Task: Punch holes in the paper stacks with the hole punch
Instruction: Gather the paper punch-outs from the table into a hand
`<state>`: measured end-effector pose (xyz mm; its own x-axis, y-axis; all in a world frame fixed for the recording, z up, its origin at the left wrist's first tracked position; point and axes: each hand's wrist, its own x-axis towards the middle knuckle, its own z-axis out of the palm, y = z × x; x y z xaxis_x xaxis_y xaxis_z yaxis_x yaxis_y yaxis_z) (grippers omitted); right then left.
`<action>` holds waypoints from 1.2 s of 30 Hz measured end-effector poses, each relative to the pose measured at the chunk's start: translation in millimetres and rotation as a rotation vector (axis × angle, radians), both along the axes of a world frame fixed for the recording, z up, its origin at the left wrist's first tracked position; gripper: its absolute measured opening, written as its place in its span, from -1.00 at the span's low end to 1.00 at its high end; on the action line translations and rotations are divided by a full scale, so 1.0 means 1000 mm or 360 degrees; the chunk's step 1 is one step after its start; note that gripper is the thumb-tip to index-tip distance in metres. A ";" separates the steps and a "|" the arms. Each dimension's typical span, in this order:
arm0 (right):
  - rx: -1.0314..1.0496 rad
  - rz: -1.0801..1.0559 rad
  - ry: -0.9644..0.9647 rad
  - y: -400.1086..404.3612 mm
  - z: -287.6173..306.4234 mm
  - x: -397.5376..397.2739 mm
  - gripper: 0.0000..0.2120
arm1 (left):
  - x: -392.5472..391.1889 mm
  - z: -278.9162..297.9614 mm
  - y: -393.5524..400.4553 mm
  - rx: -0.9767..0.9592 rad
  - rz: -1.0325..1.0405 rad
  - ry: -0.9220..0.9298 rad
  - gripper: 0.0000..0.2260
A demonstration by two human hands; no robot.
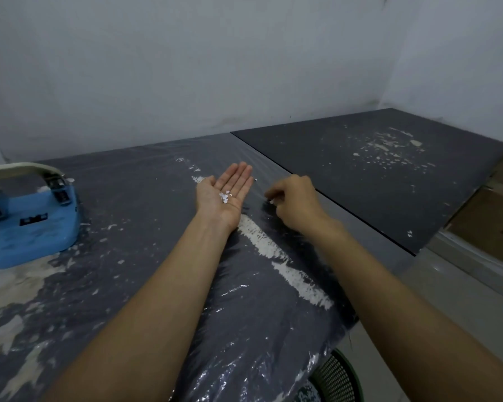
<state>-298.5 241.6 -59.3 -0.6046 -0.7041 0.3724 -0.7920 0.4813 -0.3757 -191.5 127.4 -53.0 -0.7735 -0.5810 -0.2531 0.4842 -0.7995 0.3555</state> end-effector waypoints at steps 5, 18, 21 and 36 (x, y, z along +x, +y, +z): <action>-0.0026 -0.0022 -0.0112 0.004 0.009 -0.001 -0.70 | -0.001 0.001 0.001 -0.0015 -0.0003 -0.0006 -0.54; 0.0455 0.0241 0.0457 0.006 0.009 0.009 -0.71 | 0.002 0.004 0.001 0.0032 -0.0003 -0.0003 -0.55; 0.0520 0.0165 0.0470 0.014 0.009 0.001 -0.74 | 0.002 0.004 0.001 0.0060 -0.0014 0.0000 -0.55; -0.0078 0.0349 -0.0901 -0.019 0.101 0.023 -0.84 | -0.006 0.012 0.017 0.0027 -0.0052 -0.0155 -0.56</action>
<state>-276.0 222.3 41.6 -0.5610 -0.8248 0.0707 -0.5413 0.3009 -0.7852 -197.0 144.0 -40.8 -0.7632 -0.5510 -0.3376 0.4219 -0.8206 0.3856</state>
